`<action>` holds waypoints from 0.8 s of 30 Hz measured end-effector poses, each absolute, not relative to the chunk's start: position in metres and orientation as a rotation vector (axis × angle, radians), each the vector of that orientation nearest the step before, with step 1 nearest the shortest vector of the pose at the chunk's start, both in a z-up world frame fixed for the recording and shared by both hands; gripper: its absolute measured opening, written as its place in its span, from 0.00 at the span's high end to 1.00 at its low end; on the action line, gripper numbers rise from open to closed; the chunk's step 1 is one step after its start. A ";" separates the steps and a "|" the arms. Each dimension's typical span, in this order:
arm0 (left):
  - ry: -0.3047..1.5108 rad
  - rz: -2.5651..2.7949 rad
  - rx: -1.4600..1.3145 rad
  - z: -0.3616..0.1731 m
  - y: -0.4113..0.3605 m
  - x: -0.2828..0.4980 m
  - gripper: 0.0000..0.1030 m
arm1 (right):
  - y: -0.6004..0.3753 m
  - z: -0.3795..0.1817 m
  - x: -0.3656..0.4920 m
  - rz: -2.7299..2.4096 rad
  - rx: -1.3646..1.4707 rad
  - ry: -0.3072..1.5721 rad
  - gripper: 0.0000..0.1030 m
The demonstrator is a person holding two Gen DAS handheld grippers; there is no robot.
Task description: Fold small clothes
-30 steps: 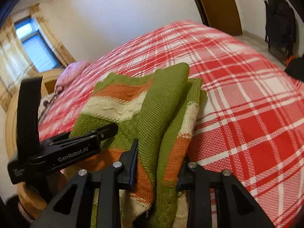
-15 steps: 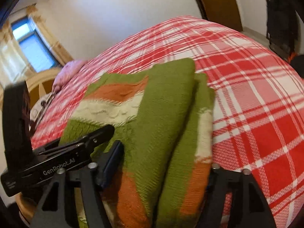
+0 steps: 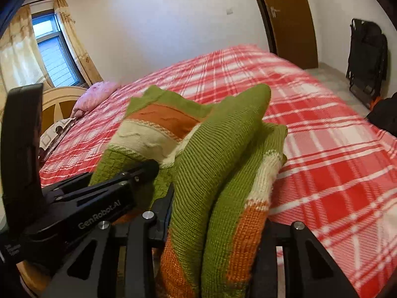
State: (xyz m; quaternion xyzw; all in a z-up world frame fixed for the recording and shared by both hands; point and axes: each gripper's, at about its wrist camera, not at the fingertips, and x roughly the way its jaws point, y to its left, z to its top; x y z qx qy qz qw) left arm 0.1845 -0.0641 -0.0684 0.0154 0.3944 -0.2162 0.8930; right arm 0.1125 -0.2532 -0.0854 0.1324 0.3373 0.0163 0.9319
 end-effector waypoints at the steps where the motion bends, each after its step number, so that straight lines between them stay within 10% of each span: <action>1: 0.815 -0.463 0.037 -0.066 -0.068 0.181 0.68 | -0.256 -0.082 0.108 0.026 0.270 0.680 0.64; 24: 0.784 -0.710 0.218 -0.074 -0.224 0.182 0.67 | -0.403 -0.098 0.066 -0.313 0.440 0.596 0.63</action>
